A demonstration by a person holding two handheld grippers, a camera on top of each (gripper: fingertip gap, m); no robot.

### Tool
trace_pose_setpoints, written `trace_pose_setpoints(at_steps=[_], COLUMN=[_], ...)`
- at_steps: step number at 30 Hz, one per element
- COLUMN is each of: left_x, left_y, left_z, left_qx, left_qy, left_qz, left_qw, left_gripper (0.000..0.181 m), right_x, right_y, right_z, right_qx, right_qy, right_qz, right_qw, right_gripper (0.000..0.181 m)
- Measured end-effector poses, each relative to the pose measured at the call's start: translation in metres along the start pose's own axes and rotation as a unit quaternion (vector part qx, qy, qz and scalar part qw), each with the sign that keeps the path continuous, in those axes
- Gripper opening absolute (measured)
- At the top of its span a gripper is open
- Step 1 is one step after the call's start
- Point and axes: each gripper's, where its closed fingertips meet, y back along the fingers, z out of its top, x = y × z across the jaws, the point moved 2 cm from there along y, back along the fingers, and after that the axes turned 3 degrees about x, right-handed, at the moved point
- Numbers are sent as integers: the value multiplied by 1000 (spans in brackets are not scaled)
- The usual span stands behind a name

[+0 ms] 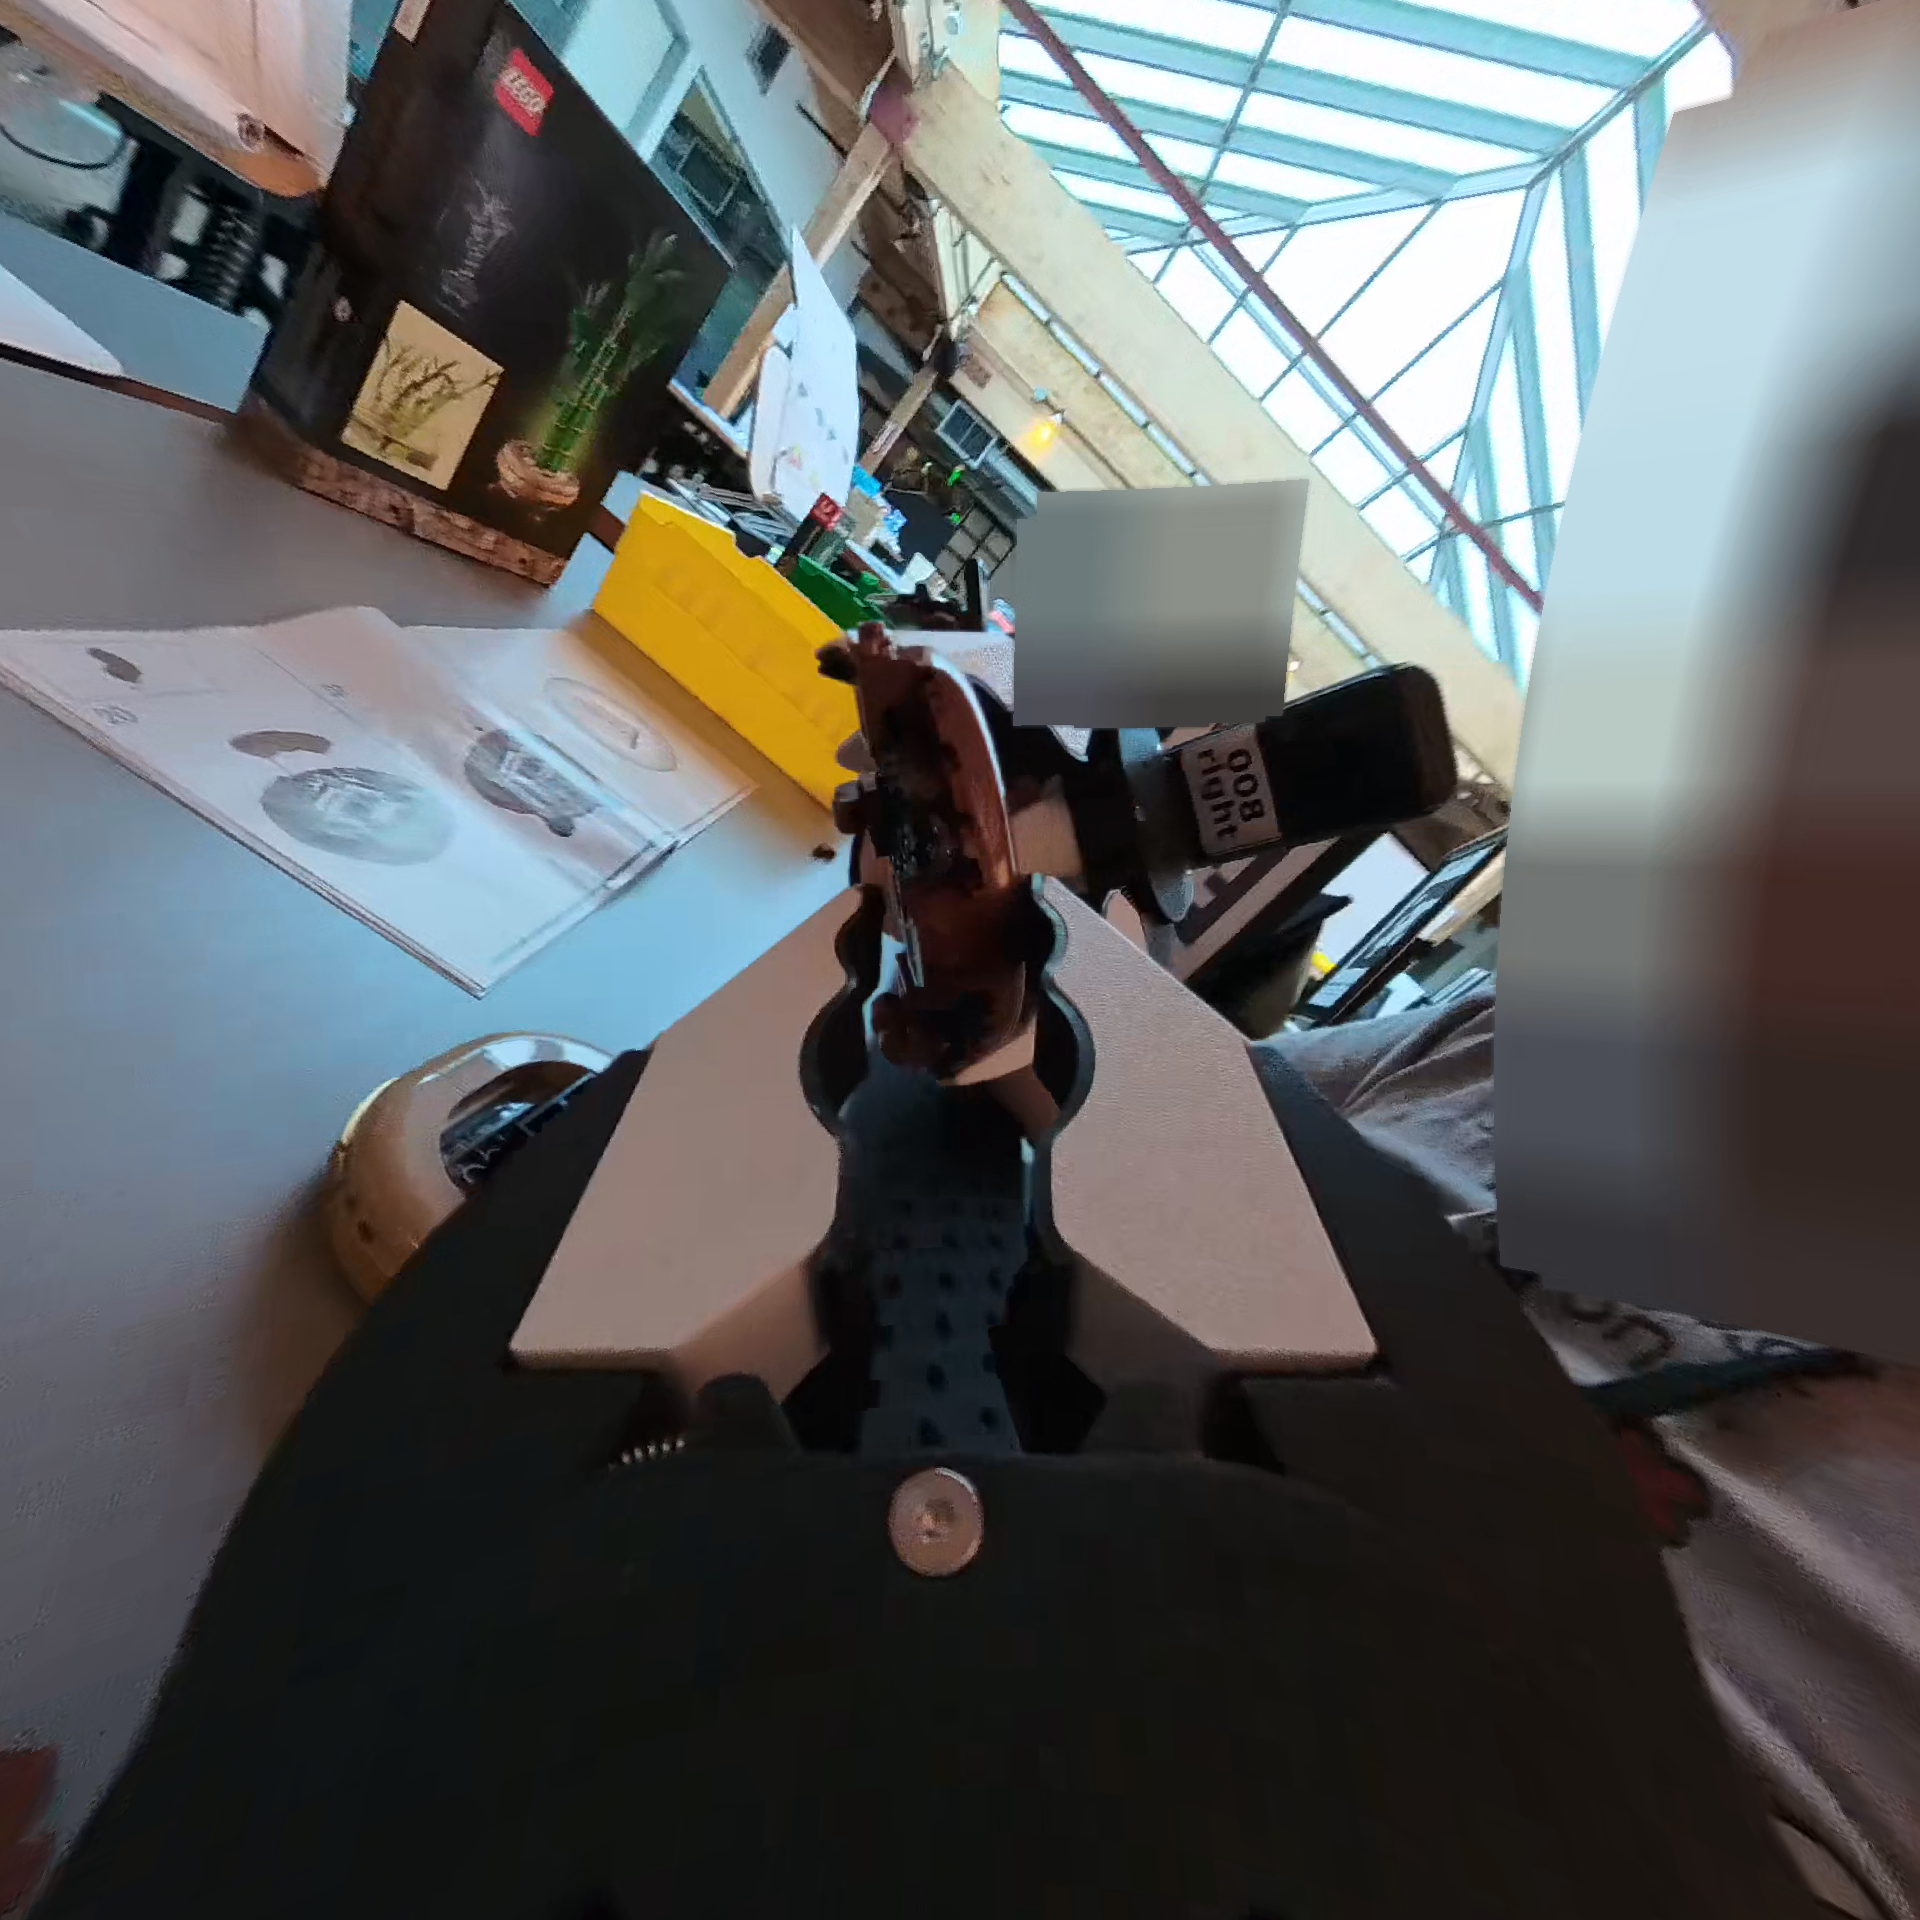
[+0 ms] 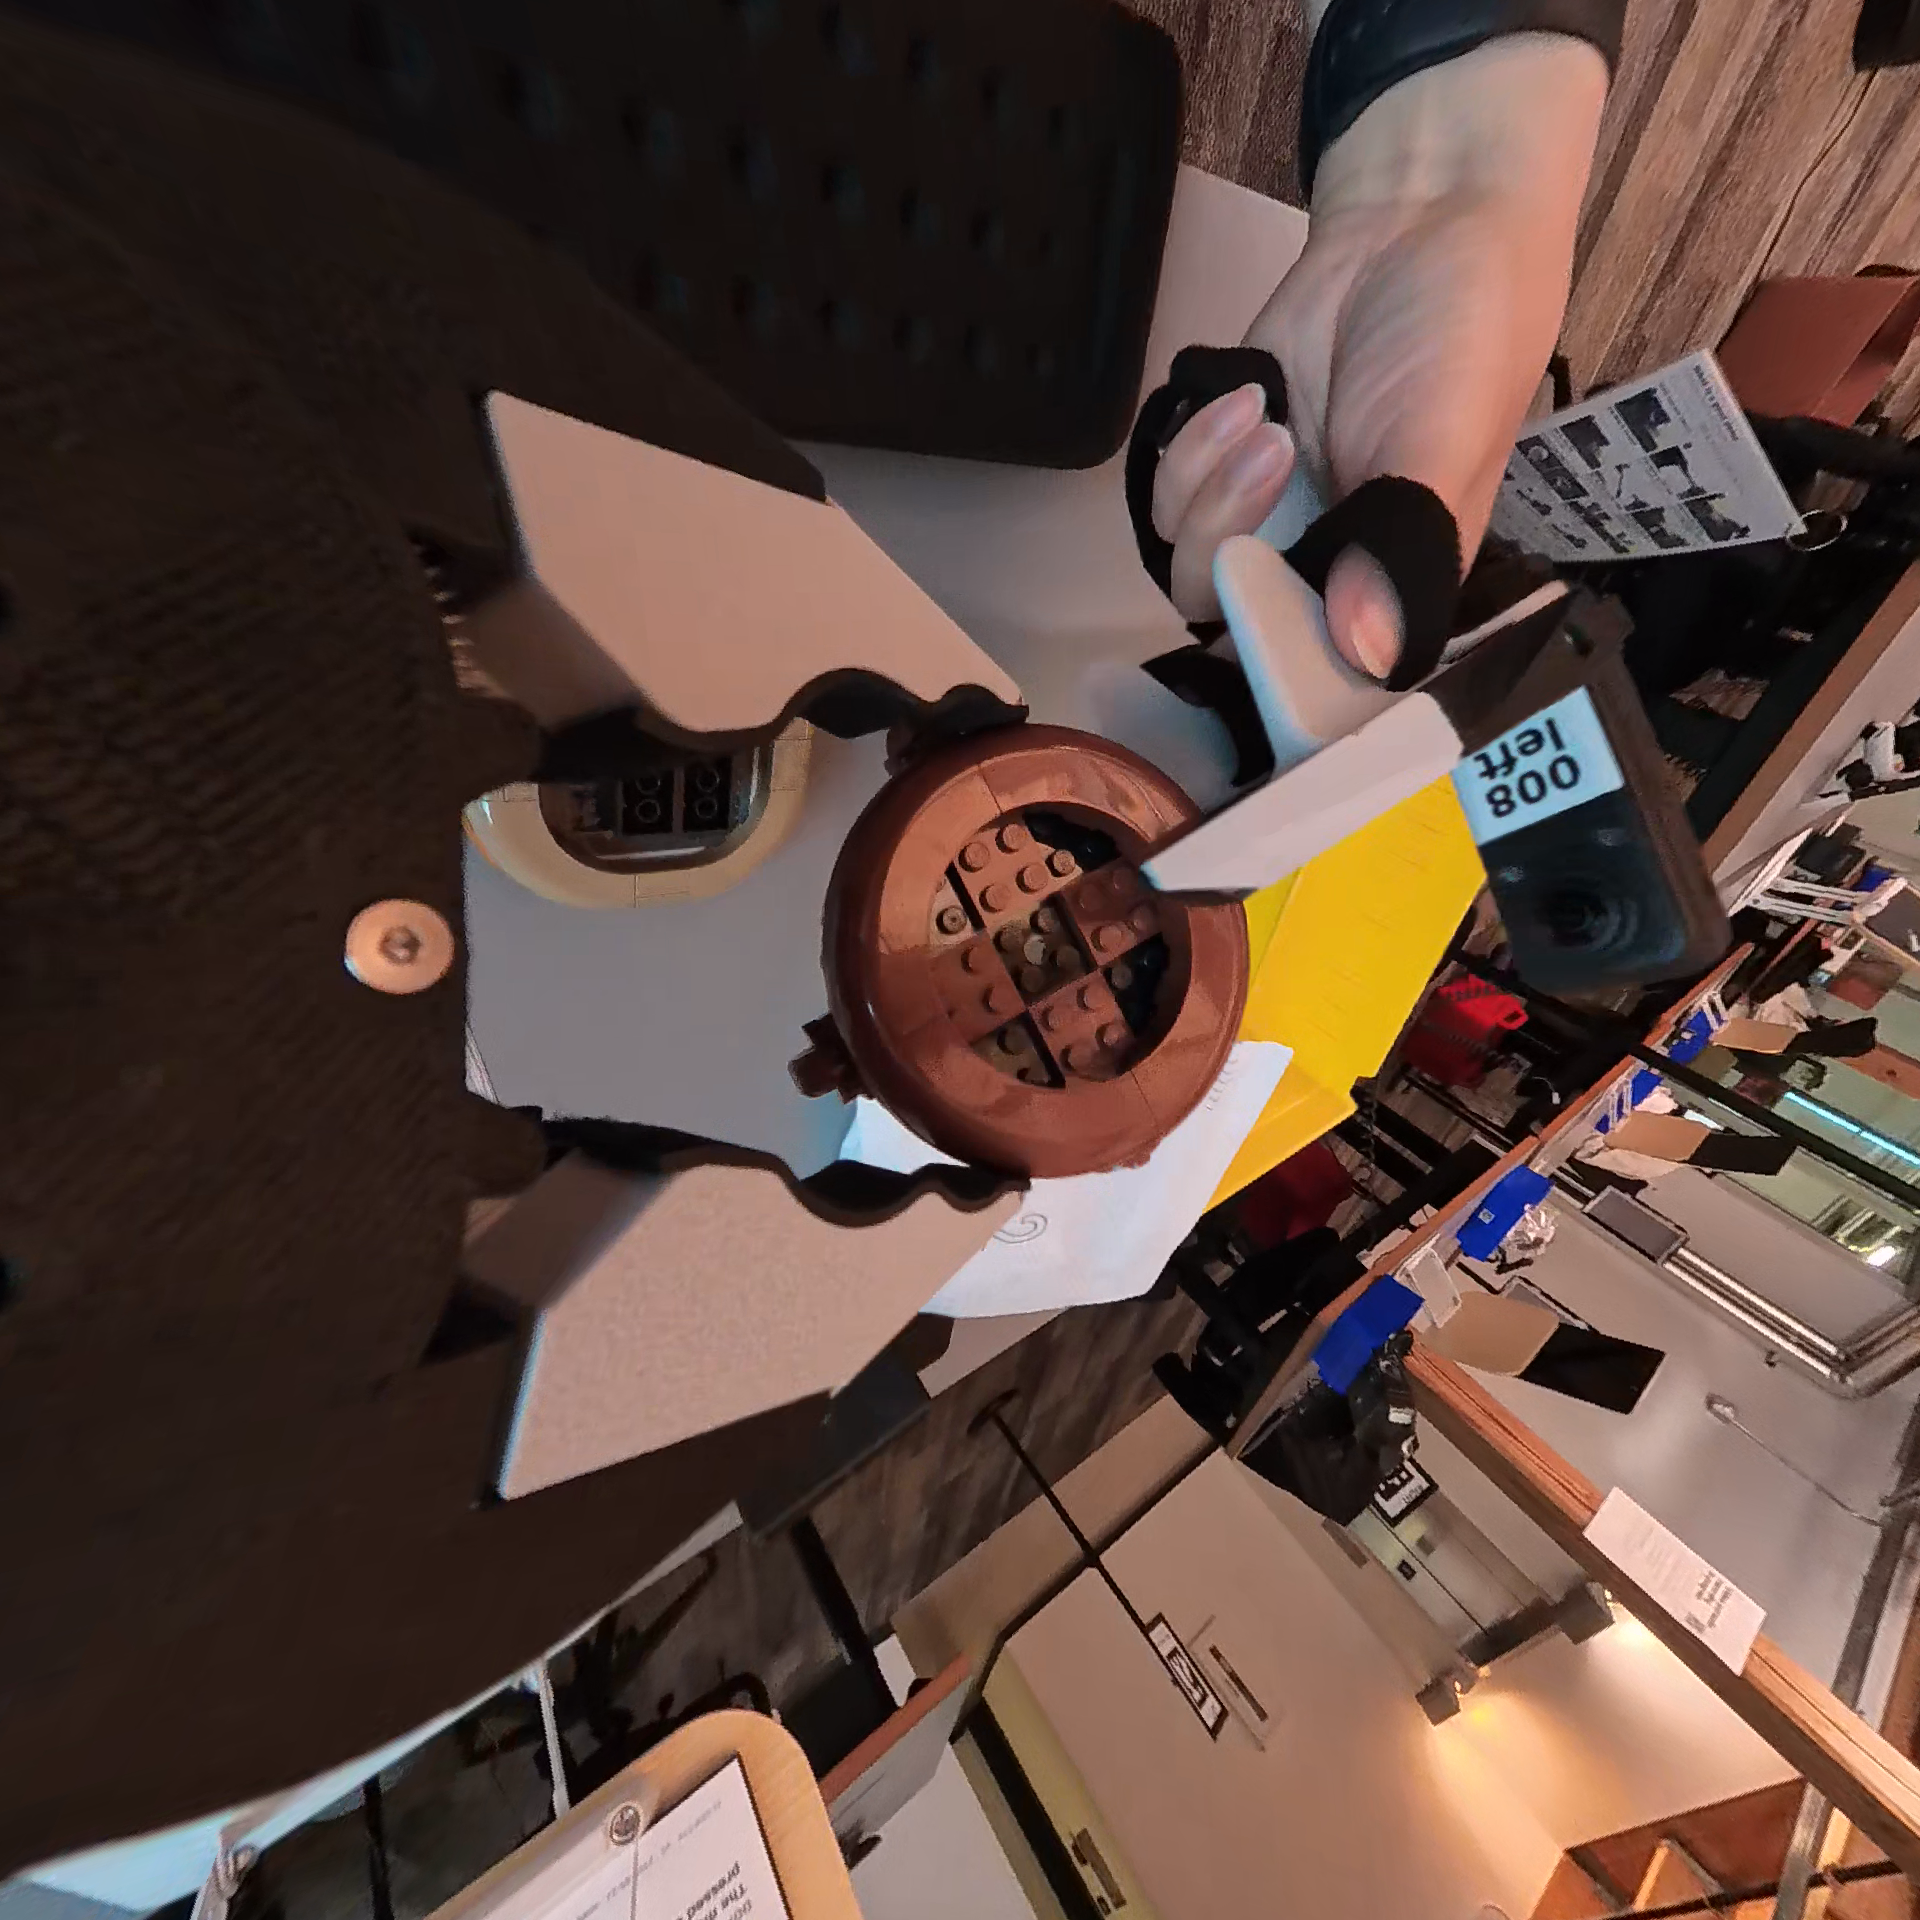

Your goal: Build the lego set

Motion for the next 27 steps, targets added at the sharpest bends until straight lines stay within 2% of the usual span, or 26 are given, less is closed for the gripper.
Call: trace_pose_setpoints(at_steps=[1, 8, 10, 15, 16, 17, 18, 20, 22, 25, 27], left_x=[-1, 15, 17, 17, 18, 22, 27, 37, 40, 37, 33], left_y=[-2, -5, -5, -5, -4, -1, 4, 19, 28, 33, 35], left_z=[-1, -7, -7, -6, -2, 3, 9, 14, 12, 9, 7], left_qx=[4, 27, 27, 19, 7, -8, -23, -39, -27, -26, -31], left_qy=[-6, 37, 45, 54, 61, 70, 69, 40, 11, -7, -6], left_qz=[1, 43, 44, 23, 18, 28, 47, 102, 144, 165, 166], left_qw=[1000, 998, 998, 998, 998, 997, 996, 993, 989, 986, 986], left_gripper=[22, 21, 21, 22, 32, 52, 61, 57, 55, 52, 51], right_x=[0, 0, -1, 1, -3, -9, -19, -40, -52, -52, -46], right_y=[-1, -8, -9, -9, -8, -8, -7, -12, -26, -47, -58], right_z=[-1, -18, -19, -17, -19, -24, -31, -54, -82, -117, -125], right_qx=[0, 14, 14, 26, 30, 40, 55, 110, 162, 225, 242], right_qy=[-2, -11, -4, -13, -25, -32, -35, -75, -136, -178, -177], right_qz=[2, 16, 4, 14, 13, 10, 0, 10, 53, 99, 107], right_qw=[1000, 1000, 1000, 999, 999, 999, 998, 991, 976, 953, 948], right_gripper=[83, 84, 88, 83, 83, 83, 83, 82, 83, 83, 83])
